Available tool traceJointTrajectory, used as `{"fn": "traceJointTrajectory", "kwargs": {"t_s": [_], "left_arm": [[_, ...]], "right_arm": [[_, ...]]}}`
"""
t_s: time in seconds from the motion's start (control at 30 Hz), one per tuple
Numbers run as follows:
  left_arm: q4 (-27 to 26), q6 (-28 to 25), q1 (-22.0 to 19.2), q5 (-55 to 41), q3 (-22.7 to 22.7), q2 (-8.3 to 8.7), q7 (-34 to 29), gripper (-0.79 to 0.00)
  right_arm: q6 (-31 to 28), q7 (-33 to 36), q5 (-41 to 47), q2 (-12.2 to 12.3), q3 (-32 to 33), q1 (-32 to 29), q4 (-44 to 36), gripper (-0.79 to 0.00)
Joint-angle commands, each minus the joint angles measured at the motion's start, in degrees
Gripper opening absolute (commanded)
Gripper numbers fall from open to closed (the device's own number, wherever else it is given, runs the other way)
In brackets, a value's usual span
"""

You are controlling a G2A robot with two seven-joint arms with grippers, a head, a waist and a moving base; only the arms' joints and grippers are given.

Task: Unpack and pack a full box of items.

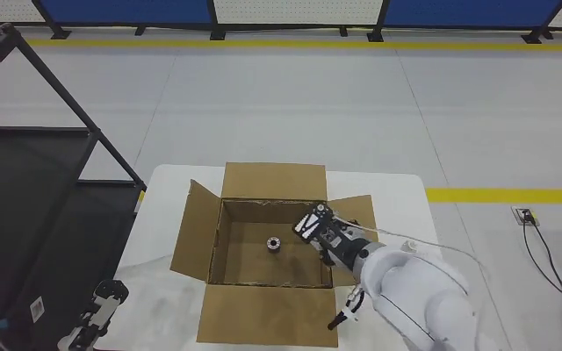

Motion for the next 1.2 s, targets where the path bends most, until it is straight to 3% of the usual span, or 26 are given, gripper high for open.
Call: {"fn": "traceJointTrajectory", "kwargs": {"t_s": [0.0,0.17,0.33,0.53,0.67,0.8,0.97,1.17], "left_arm": [[0.0,0.0,0.0,0.0,0.0,0.00,0.0,0.000],[0.0,0.0,0.0,0.0,0.0,0.00,0.0,0.000],[0.0,0.0,0.0,0.0,0.0,0.00,0.0,0.000],[0.0,0.0,0.0,0.0,0.0,0.00,0.0,0.000],[0.0,0.0,0.0,0.0,0.0,0.00,0.0,0.000],[0.0,0.0,0.0,0.0,0.0,0.00,0.0,0.000],[0.0,0.0,0.0,0.0,0.0,0.00,0.0,0.000],[0.0,0.0,0.0,0.0,0.0,0.00,0.0,0.000]], "right_arm": [[1.1,0.8,-2.1,0.6,5.4,-5.6,-7.1,-0.785],[2.8,0.3,-1.9,1.5,17.2,-12.8,-7.1,-0.785],[2.4,0.4,5.9,2.0,27.7,-20.7,-7.1,-0.785],[-2.7,-5.6,17.1,2.5,37.7,-30.1,-2.8,-0.785],[-6.0,-11.1,20.3,2.8,38.3,-30.1,5.8,-0.785],[-5.4,-15.6,18.4,2.9,35.3,-26.6,14.7,-0.785],[-3.1,-14.7,15.9,3.2,32.1,-21.1,23.9,-0.785],[-1.6,-14.3,14.2,3.6,30.7,-17.8,29.3,-0.785]]}}
